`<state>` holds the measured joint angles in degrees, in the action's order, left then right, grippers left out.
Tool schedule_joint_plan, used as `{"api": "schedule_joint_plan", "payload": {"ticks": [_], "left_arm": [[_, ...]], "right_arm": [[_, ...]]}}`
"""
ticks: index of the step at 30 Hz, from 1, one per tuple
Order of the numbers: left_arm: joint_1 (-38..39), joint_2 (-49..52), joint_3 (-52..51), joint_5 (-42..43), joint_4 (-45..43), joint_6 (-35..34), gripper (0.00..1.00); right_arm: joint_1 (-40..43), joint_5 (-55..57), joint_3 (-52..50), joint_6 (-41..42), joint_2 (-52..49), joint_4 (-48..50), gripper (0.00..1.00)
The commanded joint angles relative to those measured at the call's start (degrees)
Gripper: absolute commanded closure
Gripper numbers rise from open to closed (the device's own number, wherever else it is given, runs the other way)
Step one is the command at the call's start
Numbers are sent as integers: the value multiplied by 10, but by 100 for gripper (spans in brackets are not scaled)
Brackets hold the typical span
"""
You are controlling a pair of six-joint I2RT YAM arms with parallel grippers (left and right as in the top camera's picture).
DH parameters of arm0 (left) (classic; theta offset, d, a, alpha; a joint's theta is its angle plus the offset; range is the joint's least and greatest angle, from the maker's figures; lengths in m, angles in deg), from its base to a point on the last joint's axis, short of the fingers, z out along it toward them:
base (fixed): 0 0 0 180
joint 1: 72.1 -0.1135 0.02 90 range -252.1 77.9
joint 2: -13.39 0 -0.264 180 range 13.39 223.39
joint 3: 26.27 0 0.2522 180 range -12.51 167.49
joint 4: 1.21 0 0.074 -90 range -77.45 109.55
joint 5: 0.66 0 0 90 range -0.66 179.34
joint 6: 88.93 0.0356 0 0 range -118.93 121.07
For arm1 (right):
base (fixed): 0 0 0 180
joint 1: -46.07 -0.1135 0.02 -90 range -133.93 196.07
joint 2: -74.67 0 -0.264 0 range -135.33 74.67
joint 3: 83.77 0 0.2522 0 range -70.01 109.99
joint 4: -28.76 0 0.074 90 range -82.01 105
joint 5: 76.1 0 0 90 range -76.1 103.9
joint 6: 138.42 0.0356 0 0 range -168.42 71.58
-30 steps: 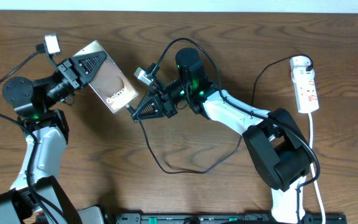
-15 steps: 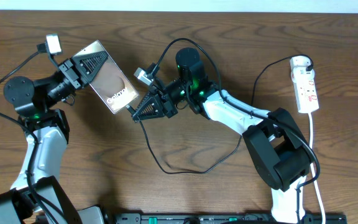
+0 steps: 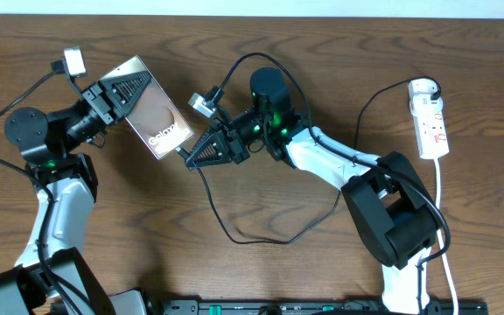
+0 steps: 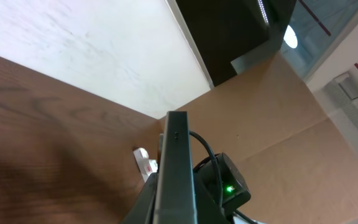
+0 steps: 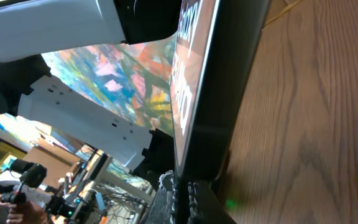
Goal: Plug charger to phone and switch on socket
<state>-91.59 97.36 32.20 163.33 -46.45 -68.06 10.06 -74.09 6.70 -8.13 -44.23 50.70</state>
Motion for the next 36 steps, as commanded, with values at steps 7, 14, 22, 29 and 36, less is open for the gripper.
{"api": "schedule_joint_plan", "payload": {"ticks": [7, 14, 22, 29, 36], "left_arm": [[11, -2, 7, -9, -5, 5, 93], [11, -2, 7, -29, -5, -2, 93], [10, -2, 7, -32, -5, -2, 92], [10, -2, 7, -61, -5, -9, 93], [-7, -2, 7, -67, -5, -9, 93]], "right_arm": [[-8, 71, 8, 9, 6, 8, 99], [-8, 89, 8, 13, 6, 10, 99], [-4, 99, 8, 16, 6, 10, 99], [7, 99, 8, 22, 6, 10, 99], [12, 98, 8, 25, 6, 11, 99]]}}
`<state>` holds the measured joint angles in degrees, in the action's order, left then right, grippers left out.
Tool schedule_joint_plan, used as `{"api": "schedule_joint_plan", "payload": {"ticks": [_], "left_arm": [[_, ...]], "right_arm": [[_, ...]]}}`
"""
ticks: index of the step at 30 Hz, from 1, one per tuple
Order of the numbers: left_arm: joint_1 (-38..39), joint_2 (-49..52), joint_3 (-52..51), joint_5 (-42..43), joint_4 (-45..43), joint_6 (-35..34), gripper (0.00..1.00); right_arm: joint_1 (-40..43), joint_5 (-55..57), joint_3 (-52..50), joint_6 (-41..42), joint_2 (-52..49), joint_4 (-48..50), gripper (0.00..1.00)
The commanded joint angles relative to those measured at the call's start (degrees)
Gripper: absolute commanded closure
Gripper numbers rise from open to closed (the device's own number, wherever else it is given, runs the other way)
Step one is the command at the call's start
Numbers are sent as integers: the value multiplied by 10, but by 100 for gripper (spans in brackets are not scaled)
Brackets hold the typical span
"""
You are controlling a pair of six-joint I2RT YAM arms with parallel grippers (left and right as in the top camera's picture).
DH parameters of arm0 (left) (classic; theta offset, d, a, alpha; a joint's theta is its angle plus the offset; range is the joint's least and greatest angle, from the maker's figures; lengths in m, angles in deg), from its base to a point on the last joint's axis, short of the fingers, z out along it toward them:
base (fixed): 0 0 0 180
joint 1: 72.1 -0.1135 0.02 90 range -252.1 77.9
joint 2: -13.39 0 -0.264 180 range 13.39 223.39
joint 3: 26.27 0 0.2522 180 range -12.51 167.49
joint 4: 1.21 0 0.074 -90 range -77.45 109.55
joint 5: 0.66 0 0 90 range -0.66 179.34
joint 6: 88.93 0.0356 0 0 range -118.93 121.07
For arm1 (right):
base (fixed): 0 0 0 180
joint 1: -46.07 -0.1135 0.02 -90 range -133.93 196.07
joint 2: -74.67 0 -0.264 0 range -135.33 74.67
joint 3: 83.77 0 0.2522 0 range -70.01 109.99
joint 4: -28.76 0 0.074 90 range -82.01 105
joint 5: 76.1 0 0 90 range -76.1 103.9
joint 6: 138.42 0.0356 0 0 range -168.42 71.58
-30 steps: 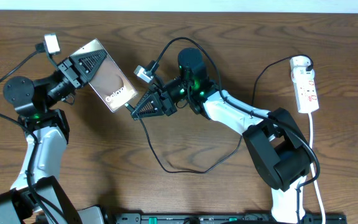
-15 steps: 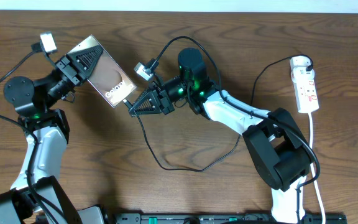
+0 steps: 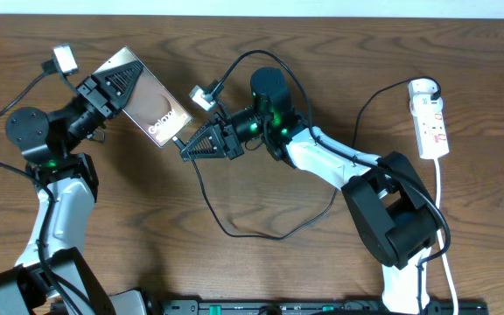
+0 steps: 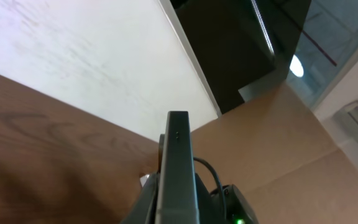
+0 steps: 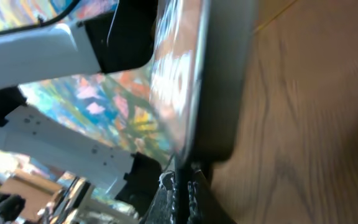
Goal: Plug charger to phone and switch on socket
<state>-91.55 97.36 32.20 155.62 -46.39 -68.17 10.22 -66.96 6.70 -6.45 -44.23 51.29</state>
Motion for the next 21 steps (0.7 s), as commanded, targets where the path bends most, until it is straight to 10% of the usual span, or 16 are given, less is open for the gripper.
{"api": "schedule_joint_plan", "payload": {"ticks": [1, 21], "left_arm": [[-11, -2, 7, 11, -6, -8, 93], [-36, -2, 7, -14, -6, -25, 92]], "right_arm": [[10, 25, 8, 9, 6, 9, 99], [3, -2, 8, 32, 6, 38, 99]]}}
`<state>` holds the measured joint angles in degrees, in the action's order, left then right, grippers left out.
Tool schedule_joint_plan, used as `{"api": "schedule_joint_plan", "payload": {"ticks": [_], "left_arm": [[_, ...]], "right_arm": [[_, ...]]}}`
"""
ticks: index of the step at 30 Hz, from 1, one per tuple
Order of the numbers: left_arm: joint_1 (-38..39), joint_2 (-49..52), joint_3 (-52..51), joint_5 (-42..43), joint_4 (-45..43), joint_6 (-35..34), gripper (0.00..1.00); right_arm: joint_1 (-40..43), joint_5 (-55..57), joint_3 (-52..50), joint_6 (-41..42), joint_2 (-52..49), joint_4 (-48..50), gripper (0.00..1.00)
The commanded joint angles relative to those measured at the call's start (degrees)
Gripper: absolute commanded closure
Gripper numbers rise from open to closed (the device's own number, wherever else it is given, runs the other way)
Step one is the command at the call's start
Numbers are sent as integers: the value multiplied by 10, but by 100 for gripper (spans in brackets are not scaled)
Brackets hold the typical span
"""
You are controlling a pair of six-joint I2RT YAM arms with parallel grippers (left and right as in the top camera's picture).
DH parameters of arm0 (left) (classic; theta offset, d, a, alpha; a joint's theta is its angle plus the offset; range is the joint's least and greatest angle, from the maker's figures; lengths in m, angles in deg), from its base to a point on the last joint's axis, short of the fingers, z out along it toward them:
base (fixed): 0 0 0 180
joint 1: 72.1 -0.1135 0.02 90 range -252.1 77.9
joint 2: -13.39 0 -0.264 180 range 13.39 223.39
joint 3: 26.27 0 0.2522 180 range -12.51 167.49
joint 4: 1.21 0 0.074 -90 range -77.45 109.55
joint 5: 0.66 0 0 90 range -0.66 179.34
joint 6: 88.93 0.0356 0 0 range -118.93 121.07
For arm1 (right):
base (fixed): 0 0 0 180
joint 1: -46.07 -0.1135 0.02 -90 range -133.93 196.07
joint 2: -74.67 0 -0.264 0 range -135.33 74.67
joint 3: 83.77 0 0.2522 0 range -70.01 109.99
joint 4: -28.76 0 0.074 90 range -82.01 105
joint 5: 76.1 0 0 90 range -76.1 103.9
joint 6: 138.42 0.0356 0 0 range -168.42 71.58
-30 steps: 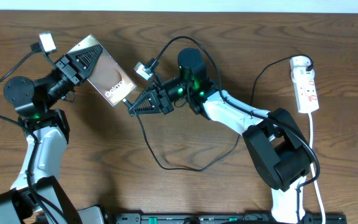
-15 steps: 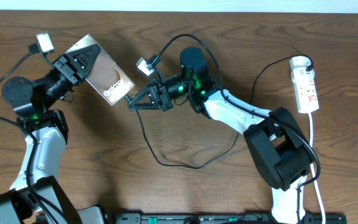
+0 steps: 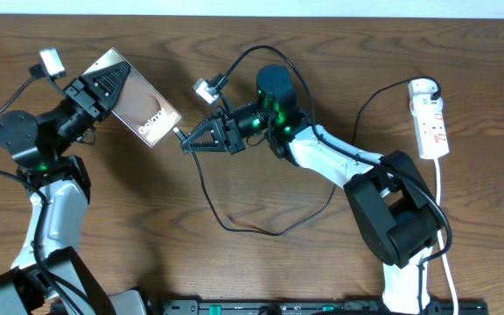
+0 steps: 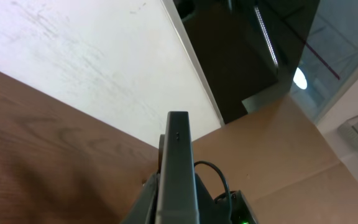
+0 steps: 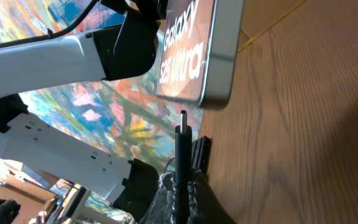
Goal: Plug charger to phone and switch on socket
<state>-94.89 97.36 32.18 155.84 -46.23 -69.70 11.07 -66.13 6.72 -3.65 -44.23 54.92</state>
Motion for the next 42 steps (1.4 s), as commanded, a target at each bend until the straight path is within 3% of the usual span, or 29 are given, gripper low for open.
{"api": "schedule_joint_plan", "payload": {"ticks": [1, 42], "left_arm": [[-3, -2, 7, -17, -7, -10, 92], [-1, -2, 7, 13, -7, -13, 92]], "right_arm": [[-7, -10, 8, 4, 6, 2, 99], [-19, -4, 8, 4, 6, 2, 99]]}}
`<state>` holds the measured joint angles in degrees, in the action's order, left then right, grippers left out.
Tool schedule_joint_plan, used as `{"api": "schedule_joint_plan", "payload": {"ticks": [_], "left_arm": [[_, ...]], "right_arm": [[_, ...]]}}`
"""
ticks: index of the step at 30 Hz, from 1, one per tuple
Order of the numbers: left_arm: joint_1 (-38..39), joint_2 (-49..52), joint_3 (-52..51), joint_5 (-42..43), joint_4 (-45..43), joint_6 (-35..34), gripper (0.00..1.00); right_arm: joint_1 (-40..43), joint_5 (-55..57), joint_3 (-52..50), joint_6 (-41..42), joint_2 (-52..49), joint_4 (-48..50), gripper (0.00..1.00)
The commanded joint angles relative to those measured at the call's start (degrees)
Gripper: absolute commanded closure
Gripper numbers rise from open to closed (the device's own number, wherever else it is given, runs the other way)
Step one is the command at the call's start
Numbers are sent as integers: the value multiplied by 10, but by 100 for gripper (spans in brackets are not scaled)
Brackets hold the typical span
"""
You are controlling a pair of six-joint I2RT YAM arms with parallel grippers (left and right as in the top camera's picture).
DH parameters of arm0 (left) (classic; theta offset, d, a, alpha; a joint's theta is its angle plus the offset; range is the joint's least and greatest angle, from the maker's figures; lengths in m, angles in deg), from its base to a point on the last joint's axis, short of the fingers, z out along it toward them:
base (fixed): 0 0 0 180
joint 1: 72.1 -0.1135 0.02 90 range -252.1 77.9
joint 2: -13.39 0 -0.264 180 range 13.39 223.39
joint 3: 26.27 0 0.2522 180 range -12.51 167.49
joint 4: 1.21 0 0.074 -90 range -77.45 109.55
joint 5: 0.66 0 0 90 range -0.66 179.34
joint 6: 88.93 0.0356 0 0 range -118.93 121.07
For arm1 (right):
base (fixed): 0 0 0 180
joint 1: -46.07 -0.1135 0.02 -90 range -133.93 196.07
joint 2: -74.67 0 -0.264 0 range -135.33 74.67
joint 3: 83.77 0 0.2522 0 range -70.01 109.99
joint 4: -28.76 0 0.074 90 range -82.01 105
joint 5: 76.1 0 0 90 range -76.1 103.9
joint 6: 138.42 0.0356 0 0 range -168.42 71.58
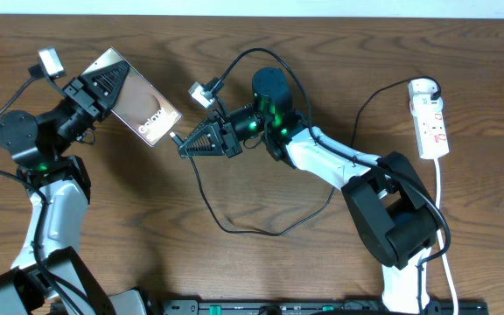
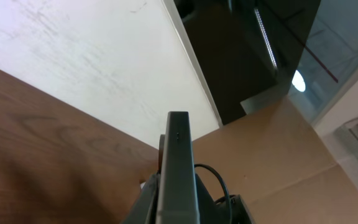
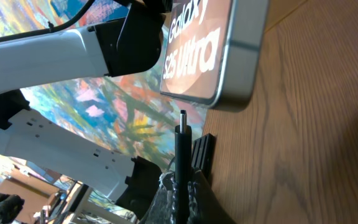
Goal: Plug charger to phone and switch on socket
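A Galaxy phone [image 1: 145, 112] is held off the table at the upper left, screen up, with my left gripper [image 1: 116, 85] shut on its top end. In the left wrist view it shows edge-on [image 2: 178, 163] between the fingers. My right gripper [image 1: 187, 146] is shut on the black charger plug [image 3: 182, 146]. The plug's metal tip [image 3: 183, 116] points at the phone's bottom edge [image 3: 236, 93], a small gap short of it and slightly left of its middle. The white socket strip [image 1: 430, 117] lies at the far right.
The black charger cable [image 1: 234, 229] loops across the table's middle below the right arm, and another length arcs over the arm to the socket strip. The right arm's base [image 1: 398, 219] stands at the lower right. A black rail [image 1: 322, 307] runs along the front edge.
My right gripper has shifted a little left toward the phone, so the plug tip sits closer under the phone's bottom edge. The left gripper and phone are where they were.
At first the plug end was right at the phone's bottom edge, the phone lower and nearer the middle. Then the phone was higher and further left, the plug still close. Later the plug stood clear of the phone. Now the gap is smaller.
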<state>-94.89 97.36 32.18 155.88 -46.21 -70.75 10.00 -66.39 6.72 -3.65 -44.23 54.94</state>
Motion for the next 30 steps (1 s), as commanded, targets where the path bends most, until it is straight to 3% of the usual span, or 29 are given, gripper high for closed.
{"api": "schedule_joint_plan", "payload": {"ticks": [1, 30], "left_arm": [[-1, -2, 7, 14, -7, -2, 92], [21, -1, 7, 20, -7, 2, 93]], "right_arm": [[-8, -2, 8, 4, 6, 2, 99], [-8, -2, 8, 5, 6, 7, 99]]}}
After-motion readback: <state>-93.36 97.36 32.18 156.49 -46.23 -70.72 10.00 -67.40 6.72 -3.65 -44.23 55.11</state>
